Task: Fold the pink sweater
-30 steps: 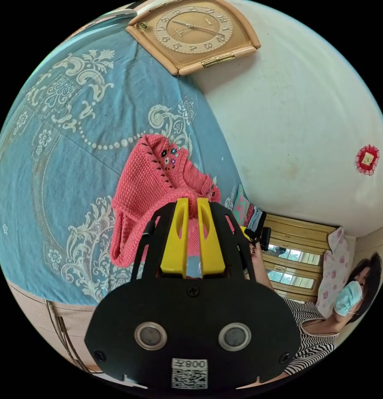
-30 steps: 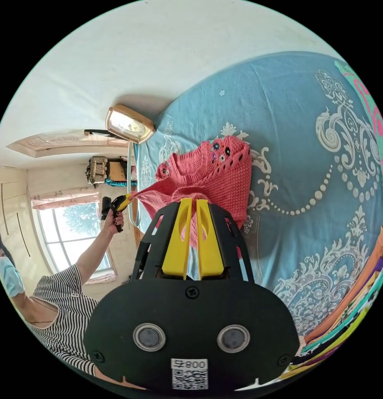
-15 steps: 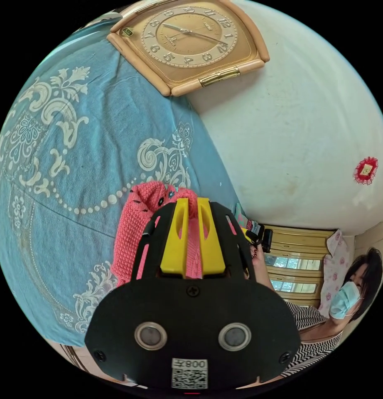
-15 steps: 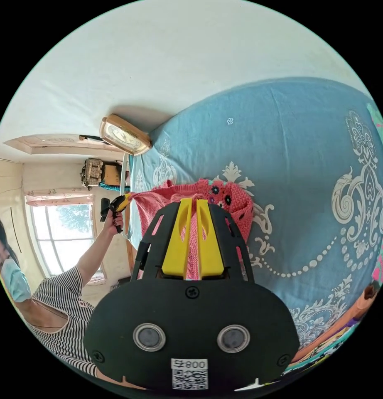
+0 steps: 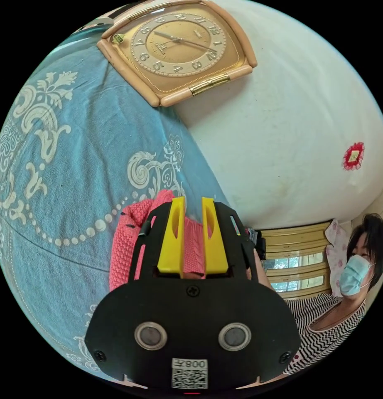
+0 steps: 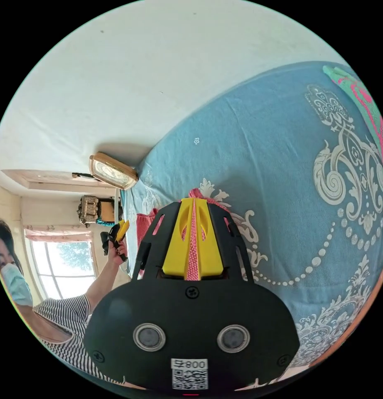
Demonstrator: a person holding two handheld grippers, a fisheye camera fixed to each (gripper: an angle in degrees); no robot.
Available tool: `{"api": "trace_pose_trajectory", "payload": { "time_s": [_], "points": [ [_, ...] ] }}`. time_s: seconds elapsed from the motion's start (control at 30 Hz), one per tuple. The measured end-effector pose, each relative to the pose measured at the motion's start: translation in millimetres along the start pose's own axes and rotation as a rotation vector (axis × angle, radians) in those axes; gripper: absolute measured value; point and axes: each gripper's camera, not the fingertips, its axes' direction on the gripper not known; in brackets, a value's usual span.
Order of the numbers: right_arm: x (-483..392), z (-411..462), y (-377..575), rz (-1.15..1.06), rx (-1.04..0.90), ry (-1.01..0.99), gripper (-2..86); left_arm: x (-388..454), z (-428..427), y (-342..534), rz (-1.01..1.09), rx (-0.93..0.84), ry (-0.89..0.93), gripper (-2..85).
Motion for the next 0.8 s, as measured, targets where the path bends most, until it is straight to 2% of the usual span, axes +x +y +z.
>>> {"api": "trace_pose_trajectory", "payload": {
  "time_s": [0.1,0.2,0.27,0.4,0.5,0.57,0.63,0.73,0.8],
  "points": [
    [-36,17,5,-0.129,-0.031,0.044,0.2,14,23,11,0.091,-0.112,-0.088,5.6],
    [-63,68,2,-0.232,-0.171,0.261,0.1,12,53,20,0.122,-0.204,-0.243,3.3],
    [-67,108,1,-0.293,-0.261,0.455,0.1,2,70,24,0.124,-0.215,-0.42,1.5],
    [-69,108,-3,-0.275,-0.236,0.406,0.0,-5,73,26,0.084,-0.182,-0.367,0.6],
    [-84,86,9,-0.323,-0.193,0.391,0.1,12,62,41,0.146,-0.175,-0.353,0.5],
    [-97,67,35,-0.38,-0.189,0.314,0.1,25,42,65,0.195,-0.158,-0.299,0.5],
    [-98,68,62,-0.404,-0.227,0.262,0.2,25,32,87,0.191,-0.165,-0.304,0.6],
    [-77,108,95,-0.389,-0.435,0.321,0.4,-3,41,114,0.116,-0.283,-0.421,0.8],
    [-73,104,98,-0.362,-0.394,0.258,0.5,-20,45,122,0.084,-0.293,-0.373,1.1]
  ]
}}
